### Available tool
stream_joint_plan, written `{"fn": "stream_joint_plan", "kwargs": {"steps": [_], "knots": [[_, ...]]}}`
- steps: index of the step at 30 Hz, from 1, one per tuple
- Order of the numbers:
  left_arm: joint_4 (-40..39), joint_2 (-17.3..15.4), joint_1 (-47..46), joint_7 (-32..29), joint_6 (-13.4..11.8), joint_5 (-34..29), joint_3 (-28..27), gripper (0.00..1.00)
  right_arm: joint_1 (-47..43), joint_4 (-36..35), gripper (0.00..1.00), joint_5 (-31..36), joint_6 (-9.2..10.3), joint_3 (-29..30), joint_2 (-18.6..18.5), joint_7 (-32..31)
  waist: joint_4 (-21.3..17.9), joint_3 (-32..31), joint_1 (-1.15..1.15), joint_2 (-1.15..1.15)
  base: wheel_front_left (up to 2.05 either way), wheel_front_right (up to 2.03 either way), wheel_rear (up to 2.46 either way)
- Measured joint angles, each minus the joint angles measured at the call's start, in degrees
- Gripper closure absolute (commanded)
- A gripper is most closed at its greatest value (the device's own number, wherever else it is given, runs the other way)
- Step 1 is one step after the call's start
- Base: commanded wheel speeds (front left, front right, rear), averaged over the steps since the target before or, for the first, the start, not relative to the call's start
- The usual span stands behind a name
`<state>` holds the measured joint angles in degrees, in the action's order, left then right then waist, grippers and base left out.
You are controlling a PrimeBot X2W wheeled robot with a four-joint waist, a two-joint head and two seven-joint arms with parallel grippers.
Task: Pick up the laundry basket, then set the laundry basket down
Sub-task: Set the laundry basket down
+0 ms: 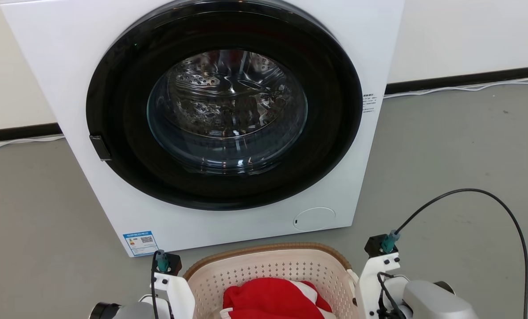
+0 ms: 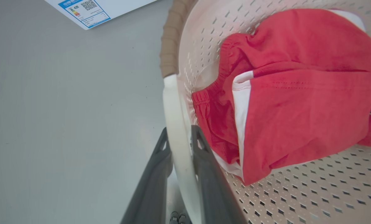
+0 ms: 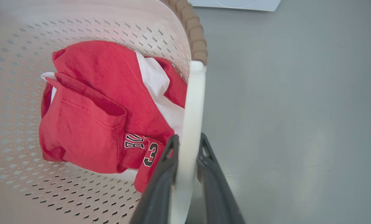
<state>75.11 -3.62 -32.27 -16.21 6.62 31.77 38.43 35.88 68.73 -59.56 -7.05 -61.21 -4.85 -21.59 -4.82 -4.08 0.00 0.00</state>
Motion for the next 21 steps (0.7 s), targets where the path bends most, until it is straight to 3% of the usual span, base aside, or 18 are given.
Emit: {"fn": "stream_joint_plan", "kwargs": {"steps": [12,21], "knots": [[-0.02,-0.11,-0.01,0.01,-0.01,0.53,0.58,1.0,0.9,-0.04,1.0,-0.56,0.0,-1.48,-0.14,0.56,0.15,1.28,0.0,0.0,0.0,0.0,0.0],[-0.03,-0.6,-1.58,2.32,-1.02,0.49,1.07,1.0,1.47,-0.66,1.0,-1.13,0.0,-2.09,-0.19,5.43,0.26,5.59,0.0,0.0,0.0,0.0,0.0]]}}
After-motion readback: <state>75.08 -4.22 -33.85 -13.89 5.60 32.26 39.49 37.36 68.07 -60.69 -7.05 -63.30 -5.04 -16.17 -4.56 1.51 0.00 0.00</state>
